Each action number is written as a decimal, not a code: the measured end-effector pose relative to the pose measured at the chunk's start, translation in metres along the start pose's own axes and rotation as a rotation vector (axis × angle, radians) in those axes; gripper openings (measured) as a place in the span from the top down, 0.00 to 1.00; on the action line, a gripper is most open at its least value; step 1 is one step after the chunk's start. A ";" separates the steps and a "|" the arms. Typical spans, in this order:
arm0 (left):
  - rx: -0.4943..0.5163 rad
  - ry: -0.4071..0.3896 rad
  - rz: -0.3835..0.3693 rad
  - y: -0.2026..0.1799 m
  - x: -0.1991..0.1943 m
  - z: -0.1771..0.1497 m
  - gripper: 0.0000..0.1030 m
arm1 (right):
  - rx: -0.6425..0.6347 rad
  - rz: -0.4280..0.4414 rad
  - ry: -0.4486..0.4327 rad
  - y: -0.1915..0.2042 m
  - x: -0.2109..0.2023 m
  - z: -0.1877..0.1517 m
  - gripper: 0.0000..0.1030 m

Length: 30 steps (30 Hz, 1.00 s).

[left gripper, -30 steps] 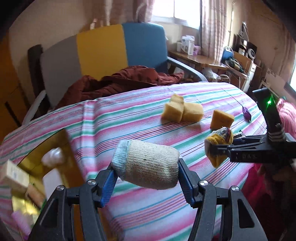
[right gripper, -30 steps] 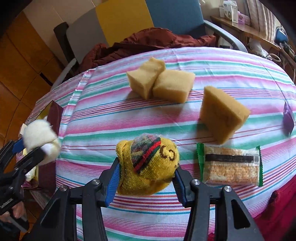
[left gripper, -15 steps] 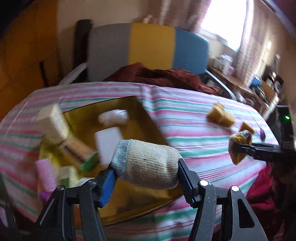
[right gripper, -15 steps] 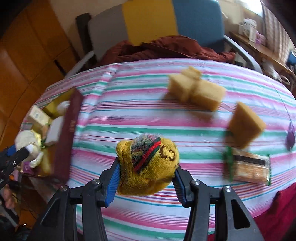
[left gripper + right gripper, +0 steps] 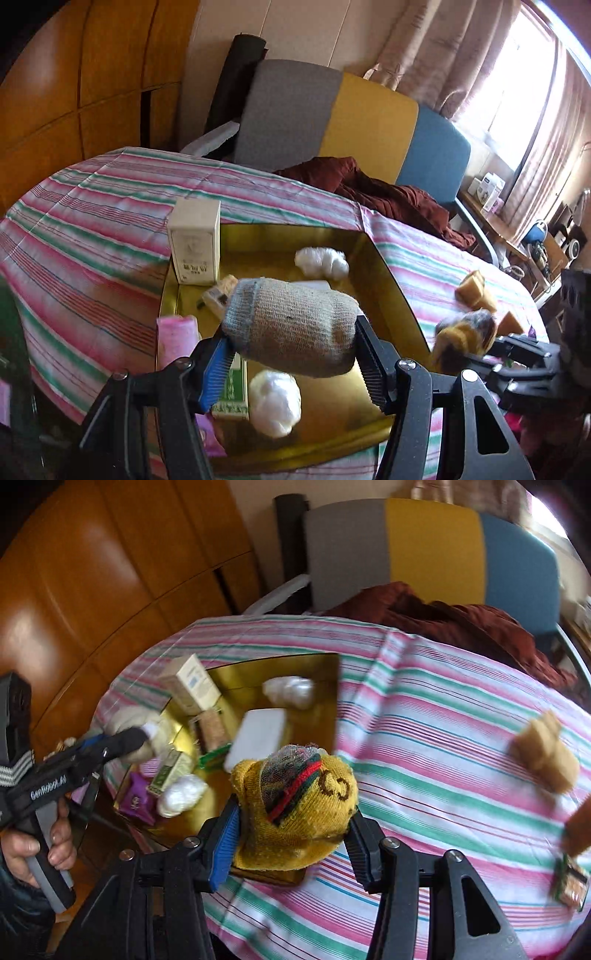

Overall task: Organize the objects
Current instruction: 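Drop the white sock into the gold tray with the left tool while the right tool drops the yellow hat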

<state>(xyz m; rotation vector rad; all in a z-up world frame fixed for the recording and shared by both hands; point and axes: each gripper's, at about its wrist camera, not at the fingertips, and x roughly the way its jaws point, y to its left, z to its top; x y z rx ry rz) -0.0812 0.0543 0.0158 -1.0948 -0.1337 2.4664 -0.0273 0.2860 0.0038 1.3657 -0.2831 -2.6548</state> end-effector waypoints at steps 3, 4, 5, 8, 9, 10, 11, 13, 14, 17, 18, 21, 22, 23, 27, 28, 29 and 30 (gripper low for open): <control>-0.005 -0.001 0.003 0.002 0.007 0.012 0.40 | -0.021 -0.001 0.011 0.010 0.009 0.005 0.49; -0.008 0.000 -0.001 0.002 0.010 0.016 0.40 | -0.026 -0.001 0.015 0.012 0.012 0.007 0.49; -0.007 -0.003 -0.005 0.002 0.014 0.021 0.40 | -0.029 -0.001 0.017 0.013 0.014 0.009 0.49; 0.008 -0.004 0.014 0.000 0.026 0.036 0.40 | -0.034 -0.006 0.028 0.014 0.020 0.013 0.49; 0.015 -0.003 0.015 -0.001 0.032 0.042 0.39 | -0.035 -0.007 0.031 0.014 0.023 0.014 0.49; 0.017 -0.002 0.021 -0.001 0.036 0.046 0.39 | -0.035 -0.007 0.035 0.013 0.025 0.015 0.49; 0.019 0.002 0.034 0.000 0.041 0.051 0.39 | -0.035 -0.005 0.038 0.013 0.027 0.016 0.49; 0.030 -0.001 0.047 0.000 0.050 0.061 0.38 | -0.036 -0.005 0.046 0.013 0.032 0.017 0.49; 0.040 -0.011 0.063 0.000 0.055 0.065 0.36 | -0.037 -0.007 0.049 0.013 0.034 0.018 0.49; 0.044 -0.015 0.108 0.004 0.065 0.074 0.29 | -0.034 -0.021 0.065 0.011 0.043 0.018 0.48; 0.037 -0.019 0.113 0.005 0.065 0.075 0.25 | -0.033 -0.026 0.070 0.010 0.046 0.018 0.48; 0.011 -0.045 0.120 0.009 0.056 0.071 0.18 | -0.033 -0.063 0.079 0.008 0.054 0.018 0.39; 0.009 -0.049 0.117 0.009 0.050 0.067 0.18 | -0.029 -0.078 0.076 0.007 0.056 0.017 0.32; 0.010 -0.050 0.118 0.008 0.047 0.063 0.18 | -0.024 -0.081 0.073 0.006 0.057 0.017 0.30; 0.007 -0.055 0.124 0.006 0.031 0.039 0.18 | -0.012 -0.089 0.068 0.004 0.057 0.014 0.25; 0.008 -0.053 0.123 0.005 0.028 0.035 0.18 | -0.007 -0.087 0.067 0.004 0.056 0.013 0.25; 0.009 -0.050 0.125 0.003 0.025 0.029 0.18 | 0.003 -0.084 0.066 0.003 0.055 0.011 0.24; 0.013 -0.047 0.130 0.001 0.023 0.022 0.18 | 0.012 -0.084 0.064 0.003 0.053 0.010 0.24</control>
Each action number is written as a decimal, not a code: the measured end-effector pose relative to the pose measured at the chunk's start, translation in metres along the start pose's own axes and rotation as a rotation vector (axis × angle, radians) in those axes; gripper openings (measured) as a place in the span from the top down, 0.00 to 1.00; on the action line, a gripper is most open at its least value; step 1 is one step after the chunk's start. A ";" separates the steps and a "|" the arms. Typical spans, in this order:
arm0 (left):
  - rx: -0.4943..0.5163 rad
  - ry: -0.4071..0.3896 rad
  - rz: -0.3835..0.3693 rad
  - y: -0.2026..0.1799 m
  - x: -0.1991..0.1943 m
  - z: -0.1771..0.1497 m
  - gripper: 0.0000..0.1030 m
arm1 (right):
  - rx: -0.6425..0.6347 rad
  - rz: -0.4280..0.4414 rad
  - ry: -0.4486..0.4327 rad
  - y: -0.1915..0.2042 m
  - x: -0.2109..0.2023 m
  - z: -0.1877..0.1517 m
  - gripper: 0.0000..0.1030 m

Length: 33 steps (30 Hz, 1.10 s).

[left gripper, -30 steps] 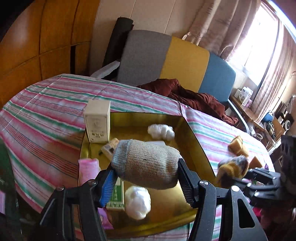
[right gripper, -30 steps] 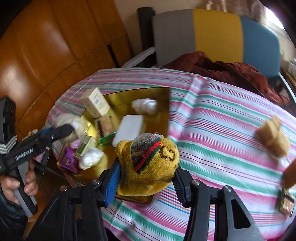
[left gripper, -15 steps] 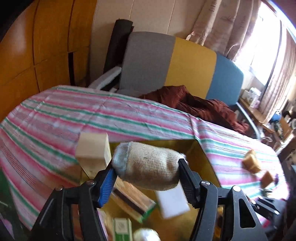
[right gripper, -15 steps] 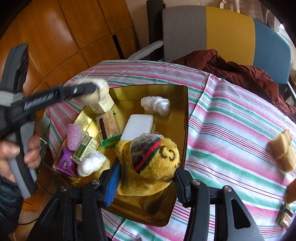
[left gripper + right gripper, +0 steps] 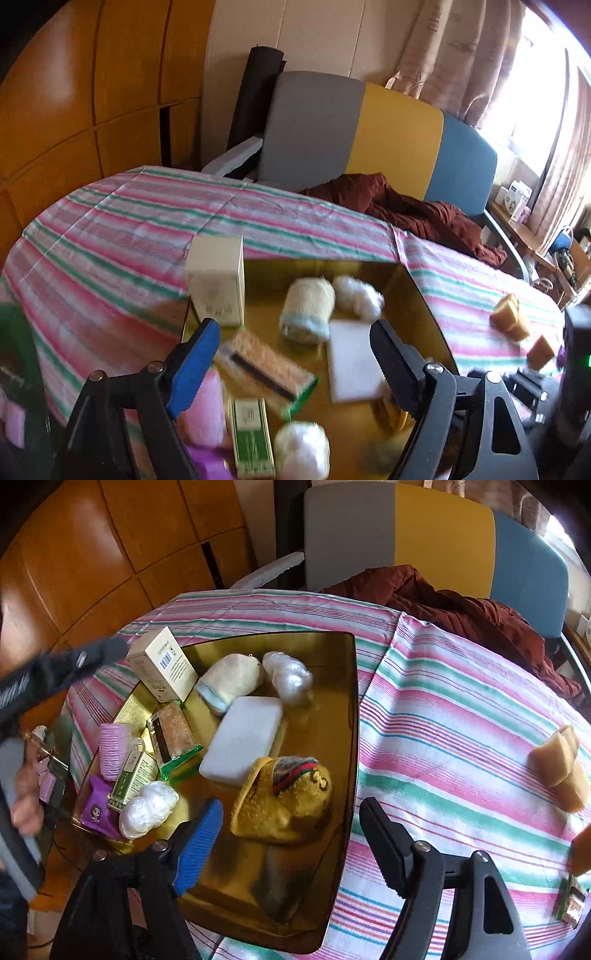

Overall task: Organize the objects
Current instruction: 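Drop the white sock into the gold tray with the left tool while the right tool drops the yellow hat, then move both tools back toward the yellow sponges and cracker packet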

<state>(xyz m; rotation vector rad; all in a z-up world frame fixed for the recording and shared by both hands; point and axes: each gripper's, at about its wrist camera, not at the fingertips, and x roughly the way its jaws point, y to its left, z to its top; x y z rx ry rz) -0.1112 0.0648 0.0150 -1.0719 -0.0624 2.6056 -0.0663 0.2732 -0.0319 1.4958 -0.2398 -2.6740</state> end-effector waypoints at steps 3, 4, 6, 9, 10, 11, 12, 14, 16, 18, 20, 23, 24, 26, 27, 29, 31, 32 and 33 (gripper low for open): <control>0.018 0.011 0.002 -0.006 -0.006 -0.016 0.18 | 0.022 -0.007 -0.006 -0.002 -0.005 -0.003 0.20; 0.027 0.012 0.005 -0.008 -0.010 -0.022 0.18 | 0.025 -0.013 -0.010 -0.003 -0.006 -0.004 0.20; 0.033 0.016 0.005 -0.012 -0.014 -0.030 0.18 | 0.033 -0.033 -0.024 -0.003 -0.010 -0.006 0.20; 0.040 0.024 0.009 -0.016 -0.019 -0.042 0.18 | 0.037 -0.055 -0.043 -0.003 -0.016 -0.009 0.20; 0.046 0.025 0.014 -0.018 -0.021 -0.046 0.18 | 0.038 -0.060 -0.049 -0.002 -0.018 -0.010 0.20; 0.051 0.024 0.019 -0.020 -0.023 -0.048 0.18 | 0.039 -0.066 -0.055 -0.002 -0.020 -0.011 0.20; 0.056 0.022 0.025 -0.021 -0.025 -0.050 0.18 | 0.040 -0.074 -0.066 -0.002 -0.023 -0.012 0.19; 0.070 0.014 0.044 -0.025 -0.029 -0.055 0.18 | 0.033 -0.094 -0.080 0.001 -0.026 -0.014 0.20; 0.081 0.008 0.059 -0.027 -0.033 -0.058 0.17 | 0.020 -0.118 -0.100 0.004 -0.031 -0.017 0.20; 0.089 0.002 0.072 -0.029 -0.036 -0.061 0.15 | 0.012 -0.134 -0.117 0.007 -0.035 -0.019 0.19; 0.100 -0.002 0.078 -0.032 -0.038 -0.063 0.15 | 0.001 -0.152 -0.129 0.009 -0.037 -0.021 0.19; 0.112 -0.003 0.079 -0.035 -0.040 -0.066 0.15 | -0.010 -0.168 -0.137 0.013 -0.039 -0.025 0.19; 0.116 -0.002 0.077 -0.036 -0.041 -0.066 0.14 | -0.013 -0.172 -0.137 0.013 -0.040 -0.026 0.19; 0.120 -0.002 0.075 -0.037 -0.042 -0.067 0.14 | -0.017 -0.177 -0.139 0.015 -0.040 -0.027 0.19; 0.119 -0.003 0.075 -0.037 -0.042 -0.068 0.14 | -0.018 -0.182 -0.140 0.015 -0.040 -0.027 0.19; 0.111 -0.003 0.071 -0.036 -0.043 -0.068 0.14 | -0.019 -0.194 -0.144 0.016 -0.042 -0.028 0.19; 0.101 -0.003 0.071 -0.033 -0.043 -0.069 0.14 | -0.020 -0.209 -0.155 0.017 -0.045 -0.027 0.19; 0.096 -0.003 0.071 -0.033 -0.043 -0.069 0.14 | -0.022 -0.219 -0.162 0.018 -0.046 -0.027 0.19; 0.093 -0.002 0.073 -0.031 -0.043 -0.069 0.14 | -0.025 -0.226 -0.167 0.019 -0.048 -0.027 0.19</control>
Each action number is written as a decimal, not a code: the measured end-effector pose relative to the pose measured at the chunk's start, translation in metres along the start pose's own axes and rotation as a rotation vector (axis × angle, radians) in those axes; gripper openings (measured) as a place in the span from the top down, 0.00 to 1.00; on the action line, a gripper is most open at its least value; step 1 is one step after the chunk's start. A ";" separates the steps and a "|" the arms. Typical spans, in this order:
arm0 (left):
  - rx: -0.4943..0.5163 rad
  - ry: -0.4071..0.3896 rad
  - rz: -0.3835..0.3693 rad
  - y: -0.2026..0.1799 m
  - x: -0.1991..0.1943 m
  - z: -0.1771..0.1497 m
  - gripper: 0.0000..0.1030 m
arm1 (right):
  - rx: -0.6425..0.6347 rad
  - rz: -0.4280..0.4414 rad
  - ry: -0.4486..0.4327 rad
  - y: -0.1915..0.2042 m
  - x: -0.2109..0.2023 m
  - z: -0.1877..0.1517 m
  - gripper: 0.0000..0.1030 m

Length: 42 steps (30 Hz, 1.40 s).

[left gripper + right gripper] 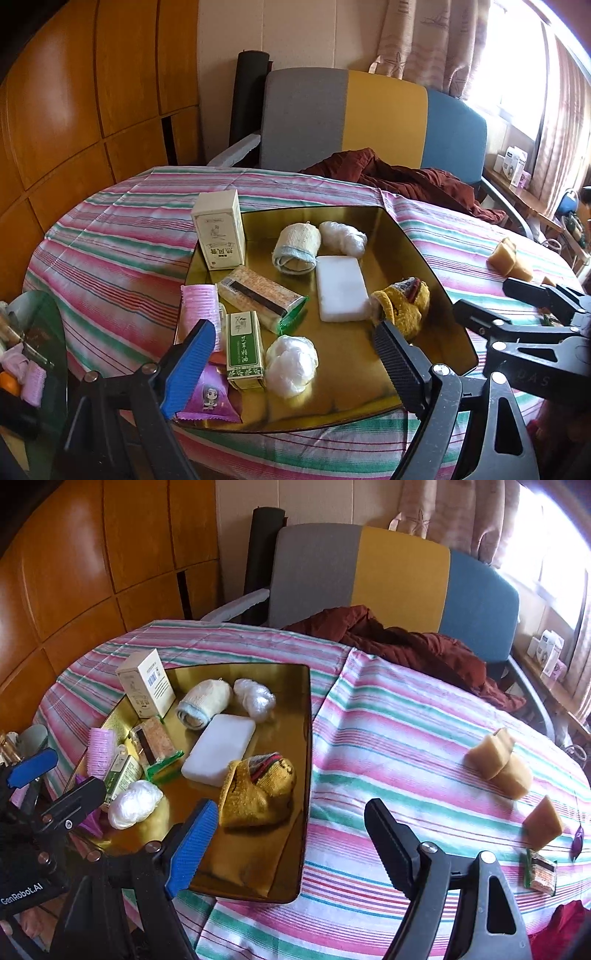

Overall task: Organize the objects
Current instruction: 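Move both tools back toward the yellow sponges and cracker packet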

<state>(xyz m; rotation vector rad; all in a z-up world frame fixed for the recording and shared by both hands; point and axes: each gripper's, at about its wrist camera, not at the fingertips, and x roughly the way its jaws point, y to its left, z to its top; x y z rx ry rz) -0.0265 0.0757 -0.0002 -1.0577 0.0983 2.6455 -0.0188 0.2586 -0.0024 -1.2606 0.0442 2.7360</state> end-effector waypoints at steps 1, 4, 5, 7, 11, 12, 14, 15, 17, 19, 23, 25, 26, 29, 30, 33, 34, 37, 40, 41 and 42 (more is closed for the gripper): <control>-0.001 0.003 0.003 0.001 0.001 0.000 0.14 | -0.002 -0.004 -0.004 0.000 -0.001 0.000 0.19; -0.006 0.011 0.005 0.002 0.003 -0.002 0.14 | -0.007 -0.011 -0.010 0.001 -0.004 0.000 0.19; -0.006 0.014 0.005 0.002 0.003 -0.002 0.14 | -0.011 -0.014 -0.011 0.001 -0.004 0.000 0.19; -0.002 0.014 0.007 0.000 0.004 -0.002 0.14 | -0.022 -0.026 -0.015 0.003 -0.005 0.000 0.19; 0.003 0.018 0.006 -0.003 0.004 -0.001 0.14 | -0.035 -0.035 -0.019 0.002 -0.006 -0.002 0.19; 0.004 0.019 0.006 -0.003 0.005 -0.001 0.14 | -0.035 -0.038 -0.020 0.002 -0.006 -0.002 0.19; 0.006 0.021 0.003 -0.004 0.005 0.000 0.14 | -0.039 -0.045 -0.024 0.001 -0.007 -0.003 0.19; 0.004 0.023 0.001 -0.005 0.005 0.000 0.14 | -0.045 -0.051 -0.025 0.001 -0.007 -0.003 0.19; 0.006 0.025 -0.005 -0.007 0.005 0.001 0.14 | -0.049 -0.054 -0.021 0.000 -0.007 -0.003 0.19; 0.024 0.019 -0.009 -0.011 0.004 0.004 0.14 | -0.040 -0.052 -0.015 -0.006 -0.006 -0.005 0.19; 0.064 0.018 -0.033 -0.025 0.005 0.007 0.14 | -0.002 -0.087 0.007 -0.024 -0.003 -0.010 0.19; 0.088 0.017 -0.050 -0.034 0.006 0.009 0.14 | 0.025 -0.117 0.017 -0.039 -0.002 -0.014 0.19; 0.102 0.019 -0.062 -0.040 0.007 0.010 0.14 | 0.035 -0.127 0.021 -0.044 -0.003 -0.015 0.19; 0.145 0.024 -0.096 -0.057 0.010 0.012 0.14 | 0.074 -0.168 0.044 -0.067 -0.002 -0.022 0.19; 0.160 0.024 -0.104 -0.063 0.010 0.013 0.14 | 0.092 -0.180 0.053 -0.076 -0.002 -0.025 0.19; 0.197 0.029 -0.134 -0.082 0.013 0.014 0.14 | 0.149 -0.223 0.082 -0.108 -0.002 -0.034 0.19; 0.209 0.030 -0.146 -0.088 0.013 0.014 0.14 | 0.162 -0.231 0.087 -0.116 -0.003 -0.036 0.19; 0.245 0.031 -0.173 -0.106 0.015 0.015 0.14 | 0.220 -0.246 0.115 -0.145 -0.005 -0.043 0.19; 0.276 0.036 -0.201 -0.122 0.017 0.017 0.14 | 0.289 -0.268 0.131 -0.178 -0.009 -0.050 0.19; 0.287 0.038 -0.210 -0.128 0.018 0.017 0.14 | 0.310 -0.275 0.134 -0.187 -0.011 -0.052 0.19; 0.299 0.039 -0.219 -0.135 0.019 0.018 0.14 | 0.343 -0.282 0.137 -0.201 -0.015 -0.055 0.19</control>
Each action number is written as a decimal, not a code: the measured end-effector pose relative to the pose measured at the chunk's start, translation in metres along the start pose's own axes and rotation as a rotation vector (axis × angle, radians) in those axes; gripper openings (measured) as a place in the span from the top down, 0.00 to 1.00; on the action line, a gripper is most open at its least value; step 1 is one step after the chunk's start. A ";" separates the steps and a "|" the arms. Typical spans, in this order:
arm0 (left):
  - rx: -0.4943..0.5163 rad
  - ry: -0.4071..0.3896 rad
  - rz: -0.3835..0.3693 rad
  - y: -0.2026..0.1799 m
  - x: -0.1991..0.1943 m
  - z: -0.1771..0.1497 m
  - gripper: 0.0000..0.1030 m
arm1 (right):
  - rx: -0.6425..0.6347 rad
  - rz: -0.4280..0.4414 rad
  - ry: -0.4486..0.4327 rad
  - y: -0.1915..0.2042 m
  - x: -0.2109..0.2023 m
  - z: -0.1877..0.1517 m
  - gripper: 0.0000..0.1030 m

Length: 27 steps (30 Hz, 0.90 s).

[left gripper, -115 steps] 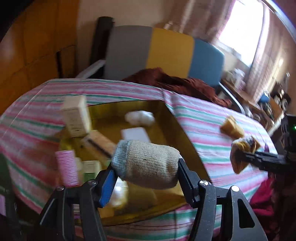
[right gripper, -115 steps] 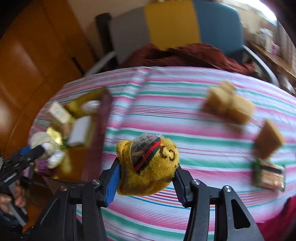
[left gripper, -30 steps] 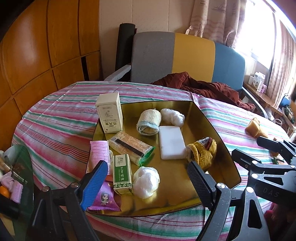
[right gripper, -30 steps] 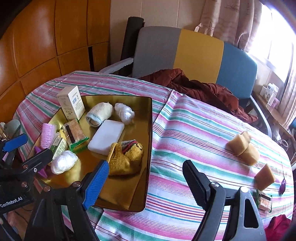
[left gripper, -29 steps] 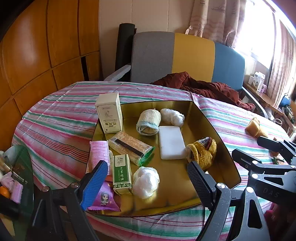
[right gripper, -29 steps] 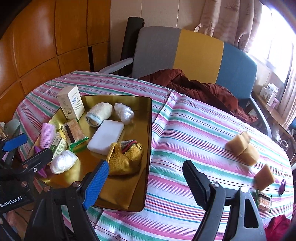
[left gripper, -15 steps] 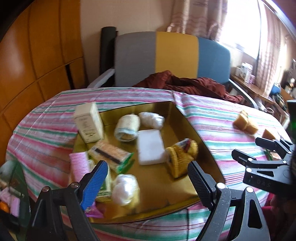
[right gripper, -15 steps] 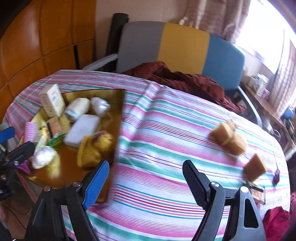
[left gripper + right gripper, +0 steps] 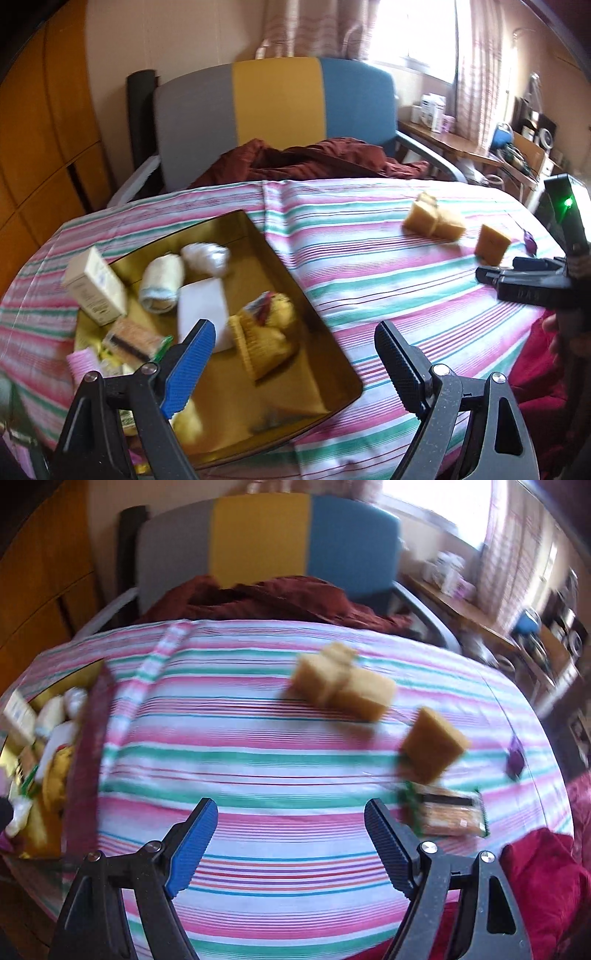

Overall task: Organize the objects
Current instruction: 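Move both tools back toward the yellow sponges and cracker packet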

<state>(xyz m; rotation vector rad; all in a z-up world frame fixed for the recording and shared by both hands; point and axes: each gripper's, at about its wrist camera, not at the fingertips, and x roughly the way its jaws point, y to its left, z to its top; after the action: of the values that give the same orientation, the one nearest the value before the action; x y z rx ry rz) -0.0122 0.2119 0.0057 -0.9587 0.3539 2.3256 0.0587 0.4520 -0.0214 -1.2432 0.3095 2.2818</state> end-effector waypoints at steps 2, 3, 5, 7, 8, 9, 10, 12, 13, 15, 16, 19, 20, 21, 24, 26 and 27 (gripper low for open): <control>0.017 0.004 -0.012 -0.008 0.004 0.003 0.14 | 0.048 -0.007 0.010 -0.021 0.001 0.002 0.19; 0.024 0.009 -0.018 -0.012 0.007 0.005 0.14 | 0.076 -0.013 0.016 -0.034 0.002 0.003 0.19; 0.039 0.017 -0.035 -0.021 0.012 0.009 0.14 | 0.133 -0.029 0.026 -0.060 0.003 0.006 0.19; 0.060 0.018 -0.046 -0.030 0.016 0.013 0.14 | 0.200 -0.042 0.038 -0.086 0.005 0.007 0.19; 0.068 0.018 -0.049 -0.033 0.018 0.016 0.14 | 0.221 -0.044 0.041 -0.094 0.006 0.008 0.19; 0.075 0.019 -0.055 -0.039 0.021 0.020 0.14 | 0.241 -0.044 0.045 -0.102 0.007 0.009 0.19; 0.077 0.021 -0.060 -0.041 0.023 0.023 0.14 | 0.269 -0.045 0.051 -0.113 0.010 0.010 0.19; 0.084 0.026 -0.077 -0.049 0.029 0.030 0.14 | 0.306 -0.045 0.062 -0.126 0.015 0.013 0.19; 0.088 0.028 -0.081 -0.053 0.033 0.034 0.14 | 0.326 -0.042 0.065 -0.132 0.018 0.014 0.19; 0.095 0.036 -0.089 -0.061 0.041 0.041 0.14 | 0.357 -0.040 0.068 -0.143 0.021 0.016 0.19; 0.100 0.041 -0.096 -0.065 0.045 0.045 0.14 | 0.376 -0.039 0.068 -0.150 0.024 0.017 0.19; 0.113 0.059 -0.108 -0.078 0.060 0.056 0.14 | 0.418 -0.044 0.064 -0.163 0.031 0.019 0.19; 0.115 0.066 -0.114 -0.082 0.067 0.060 0.14 | 0.429 -0.042 0.064 -0.167 0.035 0.020 0.19; 0.117 0.073 -0.119 -0.087 0.073 0.065 0.14 | 0.448 -0.036 0.064 -0.171 0.037 0.019 0.19; 0.125 0.092 -0.129 -0.100 0.092 0.076 0.14 | 0.493 -0.018 0.085 -0.178 0.048 0.013 0.19; 0.139 0.099 -0.141 -0.111 0.107 0.085 0.14 | 0.523 0.007 0.108 -0.184 0.054 0.011 0.19; 0.151 0.104 -0.143 -0.116 0.113 0.089 0.14 | 0.535 0.015 0.107 -0.186 0.055 0.011 0.19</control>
<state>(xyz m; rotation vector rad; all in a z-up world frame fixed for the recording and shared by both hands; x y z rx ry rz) -0.0536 0.3911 -0.0140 -0.9987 0.4796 2.0943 0.1275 0.6312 -0.0527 -1.0760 0.9011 1.9564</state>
